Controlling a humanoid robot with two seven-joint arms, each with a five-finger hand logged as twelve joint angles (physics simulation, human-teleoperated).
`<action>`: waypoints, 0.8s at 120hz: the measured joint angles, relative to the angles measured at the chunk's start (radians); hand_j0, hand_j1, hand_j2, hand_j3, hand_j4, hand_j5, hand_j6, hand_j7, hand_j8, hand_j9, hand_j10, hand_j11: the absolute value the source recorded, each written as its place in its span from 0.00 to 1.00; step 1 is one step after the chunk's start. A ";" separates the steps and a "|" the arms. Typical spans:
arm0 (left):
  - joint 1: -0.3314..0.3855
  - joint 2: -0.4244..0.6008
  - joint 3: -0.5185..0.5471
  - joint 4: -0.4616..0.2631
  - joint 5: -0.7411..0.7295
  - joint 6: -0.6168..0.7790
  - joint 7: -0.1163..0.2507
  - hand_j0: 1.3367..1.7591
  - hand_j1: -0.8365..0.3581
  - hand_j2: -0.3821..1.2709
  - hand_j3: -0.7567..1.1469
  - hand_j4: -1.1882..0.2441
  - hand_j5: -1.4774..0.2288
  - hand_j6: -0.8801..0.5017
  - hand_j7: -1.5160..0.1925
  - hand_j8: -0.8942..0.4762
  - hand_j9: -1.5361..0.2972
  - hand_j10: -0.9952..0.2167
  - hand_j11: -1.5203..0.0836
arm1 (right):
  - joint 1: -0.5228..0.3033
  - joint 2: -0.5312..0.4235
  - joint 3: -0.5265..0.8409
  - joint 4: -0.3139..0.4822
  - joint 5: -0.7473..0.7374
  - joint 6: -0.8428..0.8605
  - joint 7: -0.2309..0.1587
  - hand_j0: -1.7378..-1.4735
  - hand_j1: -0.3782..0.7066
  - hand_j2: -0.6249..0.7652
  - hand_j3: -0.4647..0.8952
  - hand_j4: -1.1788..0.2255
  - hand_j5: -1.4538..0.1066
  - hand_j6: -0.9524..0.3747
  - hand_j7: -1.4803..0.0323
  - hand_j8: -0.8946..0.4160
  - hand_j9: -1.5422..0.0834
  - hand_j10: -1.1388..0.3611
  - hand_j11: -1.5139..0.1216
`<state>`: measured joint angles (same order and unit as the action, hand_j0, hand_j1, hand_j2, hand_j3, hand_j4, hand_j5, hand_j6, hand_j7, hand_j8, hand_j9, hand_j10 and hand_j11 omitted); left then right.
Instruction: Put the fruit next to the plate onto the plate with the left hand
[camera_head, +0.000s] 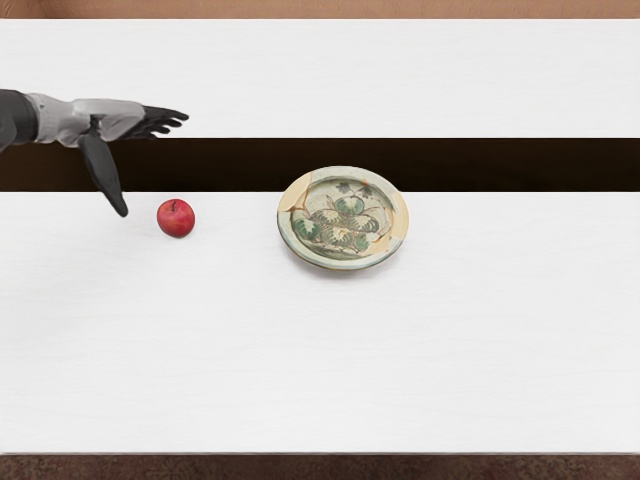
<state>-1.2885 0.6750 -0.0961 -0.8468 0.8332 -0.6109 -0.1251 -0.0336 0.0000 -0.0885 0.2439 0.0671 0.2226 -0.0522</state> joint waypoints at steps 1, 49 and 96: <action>0.000 0.000 0.000 0.000 -0.001 0.000 0.000 0.76 0.99 0.23 0.40 0.83 0.87 0.63 0.89 0.65 0.84 0.82 0.95 | 0.000 0.000 0.000 0.000 0.000 0.000 0.000 0.30 0.04 0.45 0.34 0.83 0.92 0.71 0.97 0.67 0.94 0.75 0.92; -0.043 -0.025 -0.026 -0.004 -0.215 0.000 0.602 0.76 0.99 0.23 0.40 0.83 0.87 0.63 0.89 0.65 0.84 0.82 0.95 | 0.004 0.000 0.001 0.000 -0.001 0.000 0.000 0.30 0.04 0.45 0.34 0.83 0.92 0.71 0.97 0.67 0.94 0.75 0.92; -0.141 -0.265 -0.021 -0.006 0.018 0.000 0.733 0.76 0.99 0.23 0.40 0.83 0.87 0.63 0.89 0.65 0.84 0.82 0.95 | 0.003 0.000 0.001 0.000 -0.001 0.000 0.000 0.30 0.04 0.45 0.34 0.83 0.92 0.71 0.97 0.67 0.94 0.75 0.92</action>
<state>-1.4291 0.4099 -0.1167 -0.8532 0.8514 -0.6109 0.6078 -0.0309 0.0000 -0.0874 0.2439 0.0661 0.2224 -0.0522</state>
